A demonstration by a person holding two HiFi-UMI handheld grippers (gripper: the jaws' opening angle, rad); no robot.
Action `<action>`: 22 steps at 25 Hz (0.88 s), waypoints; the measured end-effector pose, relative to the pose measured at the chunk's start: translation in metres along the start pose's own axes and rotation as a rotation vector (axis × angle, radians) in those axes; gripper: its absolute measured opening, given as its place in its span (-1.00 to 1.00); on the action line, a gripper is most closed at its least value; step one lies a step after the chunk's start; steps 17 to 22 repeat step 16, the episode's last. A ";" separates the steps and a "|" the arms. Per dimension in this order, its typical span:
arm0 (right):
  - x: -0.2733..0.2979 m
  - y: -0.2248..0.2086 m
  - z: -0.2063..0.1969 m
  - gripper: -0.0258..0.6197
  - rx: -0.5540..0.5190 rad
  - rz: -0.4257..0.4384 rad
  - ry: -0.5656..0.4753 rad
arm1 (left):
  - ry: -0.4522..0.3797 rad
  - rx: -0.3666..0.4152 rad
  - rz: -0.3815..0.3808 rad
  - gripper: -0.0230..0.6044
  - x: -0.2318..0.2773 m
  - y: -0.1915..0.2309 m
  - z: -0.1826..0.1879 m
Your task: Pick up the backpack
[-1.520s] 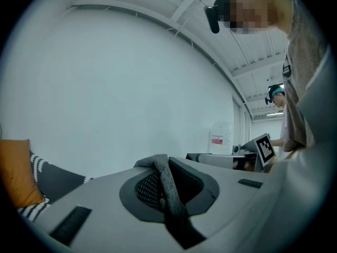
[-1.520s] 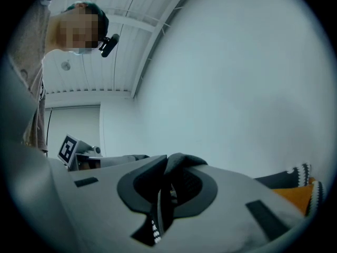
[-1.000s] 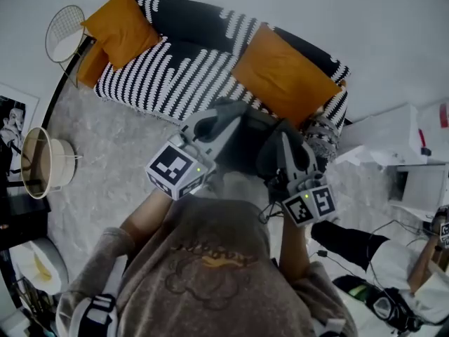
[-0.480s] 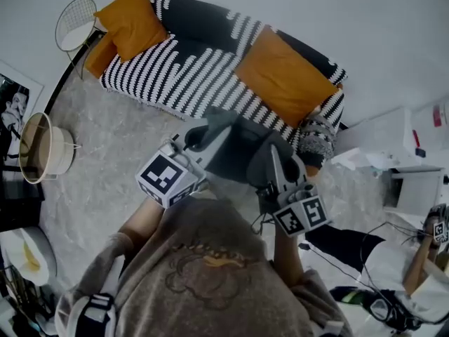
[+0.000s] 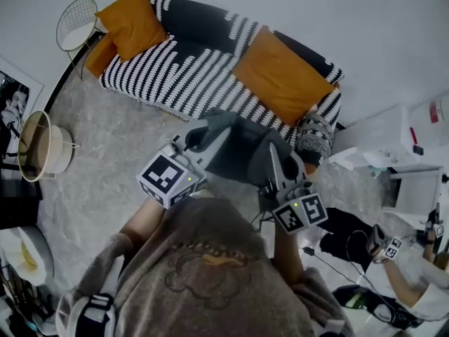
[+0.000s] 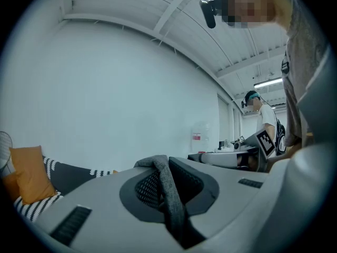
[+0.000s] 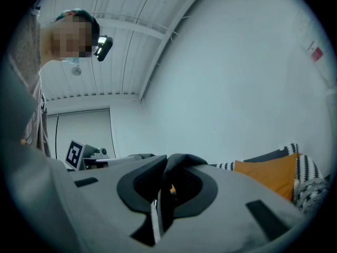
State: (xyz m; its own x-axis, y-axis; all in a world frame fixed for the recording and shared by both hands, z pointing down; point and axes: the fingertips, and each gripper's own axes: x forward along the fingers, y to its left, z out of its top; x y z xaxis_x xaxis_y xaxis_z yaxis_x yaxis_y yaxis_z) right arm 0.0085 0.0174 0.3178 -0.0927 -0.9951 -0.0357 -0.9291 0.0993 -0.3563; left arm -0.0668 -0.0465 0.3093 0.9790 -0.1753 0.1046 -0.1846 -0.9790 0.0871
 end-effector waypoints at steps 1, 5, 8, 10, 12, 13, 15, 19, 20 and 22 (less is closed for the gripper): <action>-0.001 0.000 0.000 -0.82 0.001 -0.001 -0.001 | -0.003 -0.004 -0.001 -0.85 0.000 -0.001 0.000; -0.002 0.000 0.001 -0.82 0.007 -0.006 -0.001 | -0.011 -0.010 -0.009 -0.85 0.002 -0.003 0.003; -0.004 -0.004 0.002 -0.82 0.009 -0.011 0.000 | -0.017 -0.009 -0.016 -0.85 0.005 -0.005 0.003; -0.005 -0.005 0.001 -0.82 0.010 -0.010 0.001 | -0.014 -0.012 -0.017 -0.85 0.006 -0.005 0.001; -0.004 -0.006 0.000 -0.82 0.011 -0.008 0.005 | -0.010 -0.014 -0.017 -0.85 0.007 -0.005 0.000; -0.004 -0.006 0.000 -0.82 0.011 -0.006 0.008 | -0.009 -0.015 -0.016 -0.85 0.007 -0.005 0.000; -0.003 -0.006 -0.001 -0.82 0.010 -0.005 0.012 | -0.008 -0.020 -0.013 -0.85 0.008 -0.003 0.001; -0.003 -0.006 -0.001 -0.82 0.009 -0.004 0.014 | -0.008 -0.022 -0.011 -0.85 0.008 -0.003 0.002; -0.003 -0.006 -0.001 -0.82 0.009 -0.004 0.014 | -0.008 -0.022 -0.011 -0.85 0.008 -0.003 0.002; -0.003 -0.006 -0.001 -0.82 0.009 -0.004 0.014 | -0.008 -0.022 -0.011 -0.85 0.008 -0.003 0.002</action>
